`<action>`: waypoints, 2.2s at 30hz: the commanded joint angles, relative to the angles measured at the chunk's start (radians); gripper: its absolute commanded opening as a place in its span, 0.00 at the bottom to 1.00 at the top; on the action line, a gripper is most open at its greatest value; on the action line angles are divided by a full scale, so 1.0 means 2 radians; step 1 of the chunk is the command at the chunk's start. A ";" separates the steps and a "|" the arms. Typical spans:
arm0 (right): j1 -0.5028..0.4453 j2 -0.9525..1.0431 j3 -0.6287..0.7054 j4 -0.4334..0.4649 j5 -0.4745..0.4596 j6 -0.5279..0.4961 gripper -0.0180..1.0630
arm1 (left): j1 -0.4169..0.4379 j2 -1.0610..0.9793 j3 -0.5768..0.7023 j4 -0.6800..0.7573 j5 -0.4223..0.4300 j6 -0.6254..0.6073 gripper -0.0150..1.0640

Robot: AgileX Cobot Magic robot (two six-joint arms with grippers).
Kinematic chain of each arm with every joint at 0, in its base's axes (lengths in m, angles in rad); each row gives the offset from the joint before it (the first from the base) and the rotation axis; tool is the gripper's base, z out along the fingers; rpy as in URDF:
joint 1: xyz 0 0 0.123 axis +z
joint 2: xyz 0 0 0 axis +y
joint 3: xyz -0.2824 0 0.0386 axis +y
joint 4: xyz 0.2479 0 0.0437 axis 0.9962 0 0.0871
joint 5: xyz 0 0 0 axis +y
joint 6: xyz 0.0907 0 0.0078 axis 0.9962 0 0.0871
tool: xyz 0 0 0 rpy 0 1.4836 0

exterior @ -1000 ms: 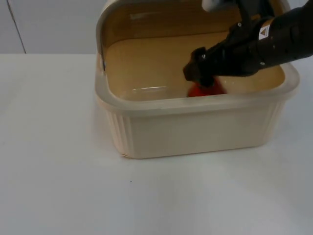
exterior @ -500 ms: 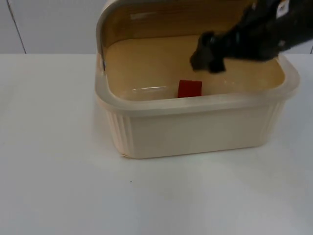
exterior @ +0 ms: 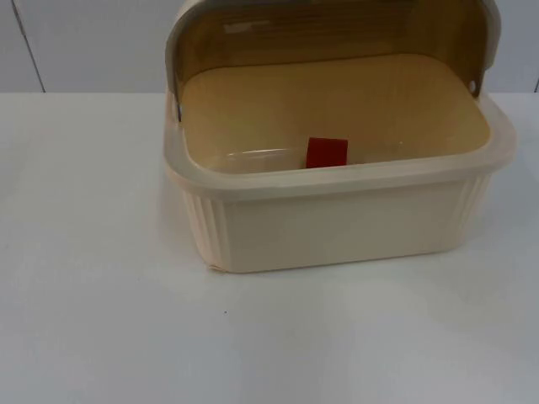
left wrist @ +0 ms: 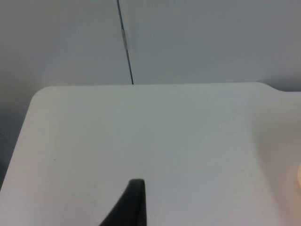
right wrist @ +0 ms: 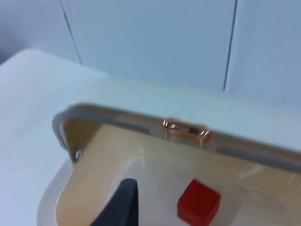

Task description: Open the box lid with the left hand, place the block into the box with the right hand, then close the box lid with the left hand.

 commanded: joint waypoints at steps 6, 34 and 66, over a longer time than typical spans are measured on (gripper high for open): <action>-0.096 -0.039 -0.025 -0.010 0.053 0.001 0.98 | -0.001 0.000 0.003 -0.001 -0.001 -0.001 0.98; -0.273 -0.056 -0.059 0.011 0.113 -0.071 0.98 | -0.001 0.000 0.003 -0.003 0.001 -0.001 0.98; -0.273 -0.056 -0.059 0.017 0.116 -0.069 0.98 | -0.001 0.000 0.003 0.014 -0.004 -0.024 0.98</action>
